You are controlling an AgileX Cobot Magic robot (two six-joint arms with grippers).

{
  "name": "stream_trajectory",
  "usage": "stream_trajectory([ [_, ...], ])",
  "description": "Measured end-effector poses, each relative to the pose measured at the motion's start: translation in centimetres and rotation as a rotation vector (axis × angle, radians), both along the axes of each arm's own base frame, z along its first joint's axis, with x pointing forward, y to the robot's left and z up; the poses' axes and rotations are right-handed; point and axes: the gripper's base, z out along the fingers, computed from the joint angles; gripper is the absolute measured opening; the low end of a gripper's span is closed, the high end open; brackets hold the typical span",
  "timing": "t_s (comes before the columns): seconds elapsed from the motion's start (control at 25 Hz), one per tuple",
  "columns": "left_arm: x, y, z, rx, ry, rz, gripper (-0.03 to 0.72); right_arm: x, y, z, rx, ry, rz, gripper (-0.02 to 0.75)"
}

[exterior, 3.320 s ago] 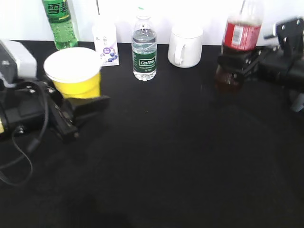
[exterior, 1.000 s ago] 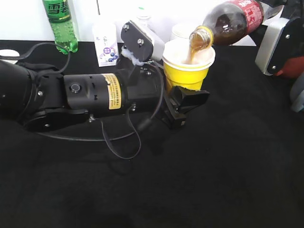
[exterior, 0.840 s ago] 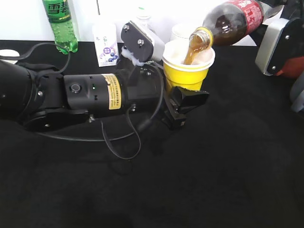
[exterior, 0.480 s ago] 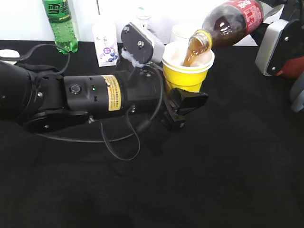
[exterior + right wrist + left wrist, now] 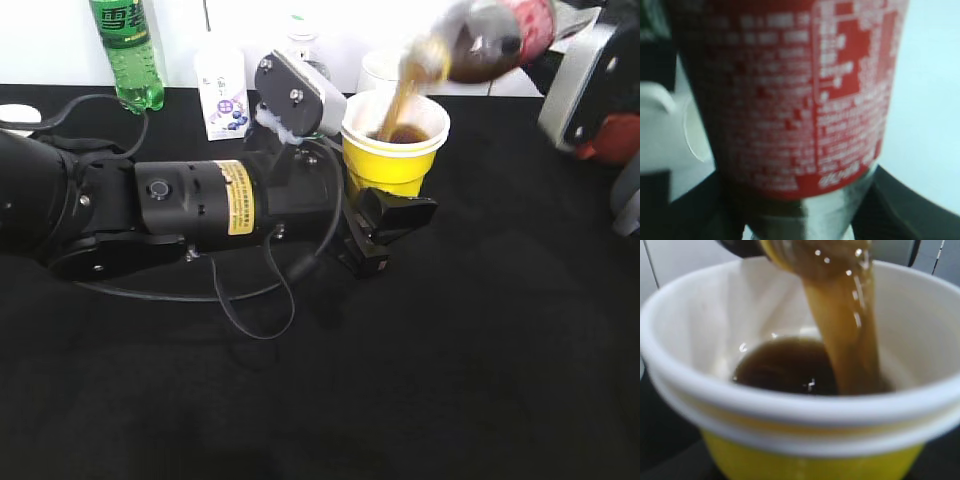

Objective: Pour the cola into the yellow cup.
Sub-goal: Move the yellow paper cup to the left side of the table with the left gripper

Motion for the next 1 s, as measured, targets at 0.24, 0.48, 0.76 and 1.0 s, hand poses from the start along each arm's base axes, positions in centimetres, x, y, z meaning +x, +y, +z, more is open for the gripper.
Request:
stream_trajectory([
  [0.24, 0.0, -0.1, 0.3, -0.038, -0.011, -0.015, 0.438, -0.6, 0.6, -0.5, 0.226, 0.291, 0.101, 0.408],
  [0.48, 0.0, -0.1, 0.5, -0.059, -0.017, -0.025, 0.438, -0.7, 0.7, -0.6, 0.832, 0.896, 0.124, 0.408],
  [0.76, -0.2, -0.2, 0.8, -0.093, -0.028, -0.043, 0.438, -0.6, 0.6, -0.5, 0.933, 0.975, 0.121, 0.407],
  [1.0, 2.3, 2.2, 0.5, -0.063, -0.023, 0.059, 0.438, -0.6, 0.6, -0.5, 0.935, 0.975, 0.121, 0.407],
])
